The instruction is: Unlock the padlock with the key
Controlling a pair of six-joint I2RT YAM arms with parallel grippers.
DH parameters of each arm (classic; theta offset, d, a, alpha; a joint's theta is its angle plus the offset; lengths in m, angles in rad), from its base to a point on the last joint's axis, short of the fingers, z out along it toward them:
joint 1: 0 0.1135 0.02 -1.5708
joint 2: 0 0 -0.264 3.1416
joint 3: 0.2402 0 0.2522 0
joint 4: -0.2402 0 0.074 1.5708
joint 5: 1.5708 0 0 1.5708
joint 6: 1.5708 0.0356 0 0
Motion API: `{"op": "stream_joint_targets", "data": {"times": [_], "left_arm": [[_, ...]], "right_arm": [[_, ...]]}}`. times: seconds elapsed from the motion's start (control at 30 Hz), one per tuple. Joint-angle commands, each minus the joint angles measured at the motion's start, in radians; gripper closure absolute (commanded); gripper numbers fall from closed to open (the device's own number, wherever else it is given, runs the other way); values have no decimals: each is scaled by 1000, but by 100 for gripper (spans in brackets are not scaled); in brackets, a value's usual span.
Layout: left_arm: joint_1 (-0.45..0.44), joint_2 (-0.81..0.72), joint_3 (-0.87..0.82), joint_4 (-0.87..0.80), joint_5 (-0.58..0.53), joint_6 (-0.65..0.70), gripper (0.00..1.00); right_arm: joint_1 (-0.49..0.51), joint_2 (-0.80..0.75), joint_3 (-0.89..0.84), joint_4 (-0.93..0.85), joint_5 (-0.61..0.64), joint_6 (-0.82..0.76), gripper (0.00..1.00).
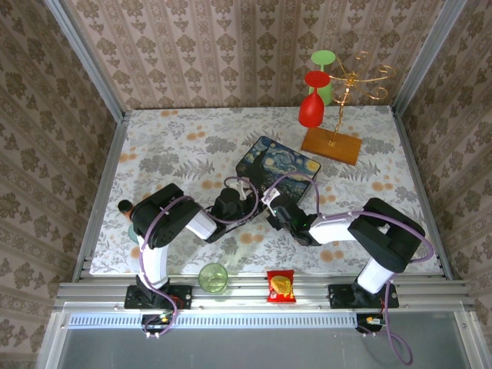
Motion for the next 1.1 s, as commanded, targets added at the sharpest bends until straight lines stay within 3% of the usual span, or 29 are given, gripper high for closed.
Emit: {"op": "stream_joint_targets", "data": {"times": [0.0, 0.13, 0.3, 0.43, 0.73, 0.9, 1.07], "left_arm": [[-7, -23, -16, 106, 45, -27, 99], [-3, -20, -17, 107, 54, -22, 95], [-2, -53, -33, 56, 23, 47, 76], [-5, -150, -34, -166, -59, 211, 64], [17, -92, 55, -251, -14, 291, 70], [17, -97, 19, -257, -60, 299, 73], [-1, -133, 96, -498, -108, 444, 72]], "right_arm": [[4, -1, 9, 37, 14, 19, 89], [-20, -33, -42, 70, -88, 84, 94], [-114, -75, -128, 181, -341, 234, 95], [-185, -80, -161, 236, -542, 324, 95], [-195, -54, -200, 299, -626, 383, 95], [-257, -14, -216, 367, -725, 511, 95], [-302, 84, -200, 370, -836, 601, 93]]}}
